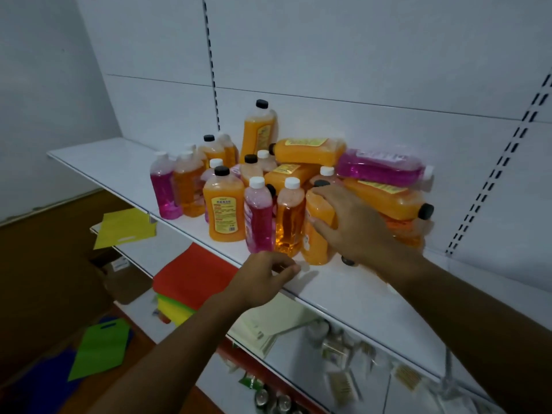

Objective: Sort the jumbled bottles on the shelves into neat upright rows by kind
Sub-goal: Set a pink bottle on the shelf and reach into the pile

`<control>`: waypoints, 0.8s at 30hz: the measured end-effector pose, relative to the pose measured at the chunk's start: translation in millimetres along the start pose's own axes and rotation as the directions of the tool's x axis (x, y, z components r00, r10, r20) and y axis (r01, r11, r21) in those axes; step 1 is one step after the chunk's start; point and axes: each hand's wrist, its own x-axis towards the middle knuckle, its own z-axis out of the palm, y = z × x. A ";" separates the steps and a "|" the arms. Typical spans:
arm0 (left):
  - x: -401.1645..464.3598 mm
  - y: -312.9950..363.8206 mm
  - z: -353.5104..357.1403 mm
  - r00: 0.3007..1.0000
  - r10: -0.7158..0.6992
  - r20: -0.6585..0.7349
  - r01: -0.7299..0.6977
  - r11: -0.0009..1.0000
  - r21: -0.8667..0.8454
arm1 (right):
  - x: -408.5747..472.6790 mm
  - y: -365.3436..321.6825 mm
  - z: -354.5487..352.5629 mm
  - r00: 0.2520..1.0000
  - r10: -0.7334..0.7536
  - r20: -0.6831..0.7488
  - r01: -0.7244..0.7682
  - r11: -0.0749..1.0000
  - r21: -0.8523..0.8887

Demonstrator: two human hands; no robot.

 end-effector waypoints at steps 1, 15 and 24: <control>1.7 -4.6 -2.4 1.000 0.003 0.008 -0.003 1.000 -0.004 | 4.0 -0.9 2.0 1.000 0.000 -0.012 0.000 1.000 -0.015; 73.9 51.8 28.9 0.957 0.240 0.161 -0.240 0.971 -0.022 | 37.5 97.5 -50.7 0.959 0.243 -0.146 -0.274 0.927 -0.257; 128.8 127.7 28.1 0.963 0.249 -0.101 -0.249 0.968 0.016 | 46.6 143.0 -55.4 0.956 0.290 -0.048 -0.293 0.931 -0.219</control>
